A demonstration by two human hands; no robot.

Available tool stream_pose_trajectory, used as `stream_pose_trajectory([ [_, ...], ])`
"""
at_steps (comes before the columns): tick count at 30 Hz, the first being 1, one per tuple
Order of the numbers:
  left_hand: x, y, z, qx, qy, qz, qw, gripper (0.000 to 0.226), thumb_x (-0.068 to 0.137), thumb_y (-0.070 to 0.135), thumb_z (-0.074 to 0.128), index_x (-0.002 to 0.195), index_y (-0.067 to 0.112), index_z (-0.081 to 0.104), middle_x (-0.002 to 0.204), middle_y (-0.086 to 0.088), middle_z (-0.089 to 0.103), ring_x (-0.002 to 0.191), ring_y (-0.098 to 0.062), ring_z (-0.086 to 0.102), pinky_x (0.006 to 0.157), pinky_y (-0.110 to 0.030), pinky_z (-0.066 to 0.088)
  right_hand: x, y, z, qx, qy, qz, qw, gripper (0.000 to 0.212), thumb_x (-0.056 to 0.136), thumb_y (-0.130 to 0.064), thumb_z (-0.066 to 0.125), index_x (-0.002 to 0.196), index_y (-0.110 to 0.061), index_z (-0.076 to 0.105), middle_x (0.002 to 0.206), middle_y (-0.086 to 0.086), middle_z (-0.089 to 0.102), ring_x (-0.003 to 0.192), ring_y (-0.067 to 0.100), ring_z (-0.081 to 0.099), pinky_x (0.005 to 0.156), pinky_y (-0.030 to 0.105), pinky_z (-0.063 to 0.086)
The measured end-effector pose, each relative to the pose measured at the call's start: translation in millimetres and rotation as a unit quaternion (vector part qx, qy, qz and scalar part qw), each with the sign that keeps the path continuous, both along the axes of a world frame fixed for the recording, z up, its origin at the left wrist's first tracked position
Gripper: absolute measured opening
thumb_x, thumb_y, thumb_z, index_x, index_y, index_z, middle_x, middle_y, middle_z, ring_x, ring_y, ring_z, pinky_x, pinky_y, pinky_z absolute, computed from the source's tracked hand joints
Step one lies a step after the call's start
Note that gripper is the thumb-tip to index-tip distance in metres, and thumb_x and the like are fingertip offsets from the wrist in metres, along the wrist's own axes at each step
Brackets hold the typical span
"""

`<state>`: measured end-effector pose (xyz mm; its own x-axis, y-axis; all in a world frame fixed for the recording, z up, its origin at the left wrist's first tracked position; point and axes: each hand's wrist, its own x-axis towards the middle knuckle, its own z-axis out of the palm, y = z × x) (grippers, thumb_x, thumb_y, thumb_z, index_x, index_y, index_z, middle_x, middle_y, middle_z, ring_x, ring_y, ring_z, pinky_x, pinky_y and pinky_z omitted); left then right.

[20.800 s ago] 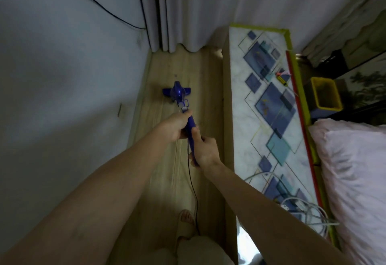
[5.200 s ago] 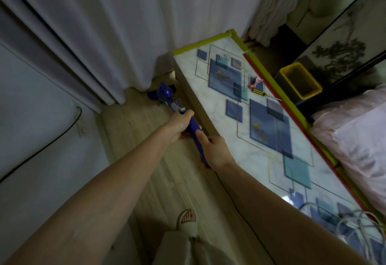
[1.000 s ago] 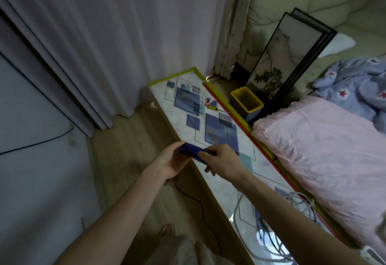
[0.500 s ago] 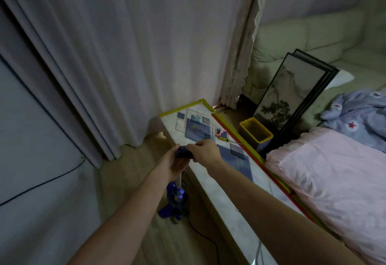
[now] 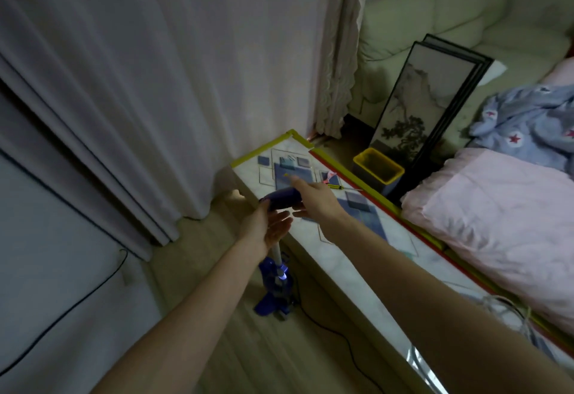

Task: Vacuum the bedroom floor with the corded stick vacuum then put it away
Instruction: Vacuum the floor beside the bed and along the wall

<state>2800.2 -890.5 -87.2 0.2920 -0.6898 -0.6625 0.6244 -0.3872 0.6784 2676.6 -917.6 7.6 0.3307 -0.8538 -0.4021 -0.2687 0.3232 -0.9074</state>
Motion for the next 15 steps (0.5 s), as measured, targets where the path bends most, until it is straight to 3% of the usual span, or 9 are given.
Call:
stream_pose_trajectory([
  [1, -9, 7, 4, 0.017, -0.005, -0.007, 1.000, 0.030, 0.096, 0.032, 0.055, 0.105, 0.004, 0.063, 0.080, -0.010, 0.071, 0.065, -0.020, 0.069, 0.054, -0.029, 0.055, -11, 4, -3, -0.001, -0.012, -0.002, 1.000, 0.034, 0.102, -0.028, 0.045, 0.078, -0.013, 0.064, 0.073, 0.000, 0.063, 0.070, 0.010, 0.061, 0.081, 0.031, 0.053],
  [3, -33, 21, 8, 0.053, -0.034, -0.040, 0.997, 0.026, 0.098, 0.028, 0.053, 0.101, 0.004, 0.061, 0.081, -0.010, 0.070, 0.072, -0.021, 0.068, 0.061, -0.029, 0.057, -42, 13, -14, -0.003, -0.002, -0.011, 1.000, 0.027, 0.101, -0.029, 0.047, 0.097, -0.010, 0.065, 0.091, 0.008, 0.066, 0.084, 0.018, 0.065, 0.081, 0.032, 0.055],
  [6, -85, 38, 9, 0.084, -0.105, -0.175, 0.975, 0.023, 0.099, 0.021, 0.052, 0.110, 0.003, 0.062, 0.091, -0.012, 0.070, 0.081, -0.022, 0.068, 0.068, -0.028, 0.058, -110, 39, -38, 0.018, 0.030, -0.054, 0.998, 0.023, 0.100, -0.024, 0.050, 0.102, -0.007, 0.065, 0.097, 0.013, 0.069, 0.089, 0.026, 0.068, 0.079, 0.033, 0.056],
  [8, -132, 46, 6, 0.085, -0.170, -0.286, 0.939, 0.022, 0.100, 0.017, 0.050, 0.114, 0.003, 0.060, 0.097, -0.013, 0.070, 0.083, -0.023, 0.068, 0.069, -0.028, 0.057, -164, 71, -50, 0.028, 0.051, -0.090, 0.994, 0.022, 0.101, -0.020, 0.049, 0.103, -0.004, 0.065, 0.095, 0.014, 0.069, 0.086, 0.025, 0.067, 0.076, 0.031, 0.056],
  [11, -218, 63, 0, 0.032, -0.257, -0.477, 0.840, 0.023, 0.101, 0.017, 0.045, 0.115, 0.003, 0.057, 0.105, -0.014, 0.066, 0.093, -0.025, 0.066, 0.073, -0.027, 0.056, -251, 127, -73, 0.050, 0.072, -0.187, 0.978, 0.021, 0.100, -0.015, 0.049, 0.102, 0.000, 0.064, 0.091, 0.016, 0.068, 0.078, 0.023, 0.065, 0.069, 0.027, 0.054],
  [15, -343, 101, -18, -0.053, -0.325, -0.677, 0.658, 0.023, 0.099, 0.018, 0.046, 0.103, 0.003, 0.062, 0.095, -0.011, 0.068, 0.088, -0.026, 0.066, 0.080, -0.039, 0.056, -366, 220, -109, 0.094, 0.097, -0.347, 0.928, 0.020, 0.097, -0.010, 0.051, 0.092, 0.003, 0.066, 0.078, 0.014, 0.066, 0.061, 0.016, 0.061, 0.057, 0.021, 0.051],
])
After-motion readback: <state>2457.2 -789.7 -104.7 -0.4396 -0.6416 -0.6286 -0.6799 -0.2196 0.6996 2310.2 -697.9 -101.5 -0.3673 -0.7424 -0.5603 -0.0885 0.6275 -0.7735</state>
